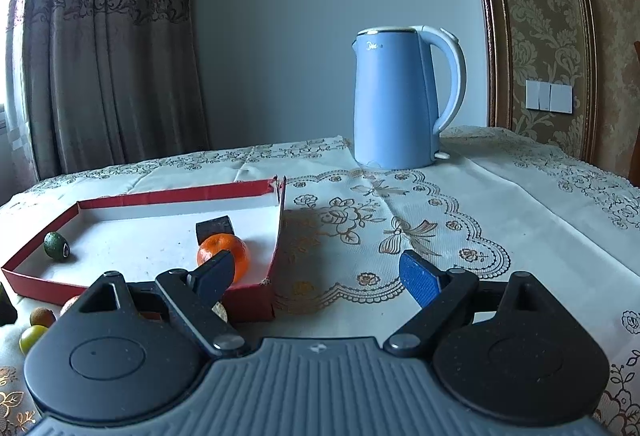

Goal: Organize fruits
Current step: 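Grasp the cut cucumber piece with the left gripper while the right gripper withdraws, then carry the cucumber piece with the left gripper into the tray and open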

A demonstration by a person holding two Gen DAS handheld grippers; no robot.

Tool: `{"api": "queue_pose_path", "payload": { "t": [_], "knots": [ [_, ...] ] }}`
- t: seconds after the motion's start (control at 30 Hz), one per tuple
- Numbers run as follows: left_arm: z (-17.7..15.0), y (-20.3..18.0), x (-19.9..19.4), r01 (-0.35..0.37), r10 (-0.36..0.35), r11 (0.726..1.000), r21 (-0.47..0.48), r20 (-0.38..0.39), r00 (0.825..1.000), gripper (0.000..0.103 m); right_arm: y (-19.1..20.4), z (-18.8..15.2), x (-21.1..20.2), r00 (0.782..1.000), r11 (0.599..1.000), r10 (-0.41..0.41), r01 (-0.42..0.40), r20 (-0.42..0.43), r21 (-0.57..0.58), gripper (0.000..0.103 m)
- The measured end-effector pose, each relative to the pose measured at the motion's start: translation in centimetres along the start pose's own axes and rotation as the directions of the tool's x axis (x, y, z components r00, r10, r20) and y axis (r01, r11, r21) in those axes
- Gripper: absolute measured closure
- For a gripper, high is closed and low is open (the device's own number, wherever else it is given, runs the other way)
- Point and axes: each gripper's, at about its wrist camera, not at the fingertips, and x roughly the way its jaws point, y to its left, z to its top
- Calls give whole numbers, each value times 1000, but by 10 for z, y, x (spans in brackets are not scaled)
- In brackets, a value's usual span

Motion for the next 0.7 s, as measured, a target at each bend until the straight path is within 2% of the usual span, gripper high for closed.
{"api": "queue_pose_path", "payload": {
  "t": [0.37,0.7],
  "knots": [
    [32,-1,-1,-5,5,1000,13,66,998,74,0,0,0,1000,1000,5,-5,-4,6,13],
    [71,-4,42,8,-8,1000,4,65,998,74,2,0,3,1000,1000,6,-6,-18,3,13]
  ]
}}
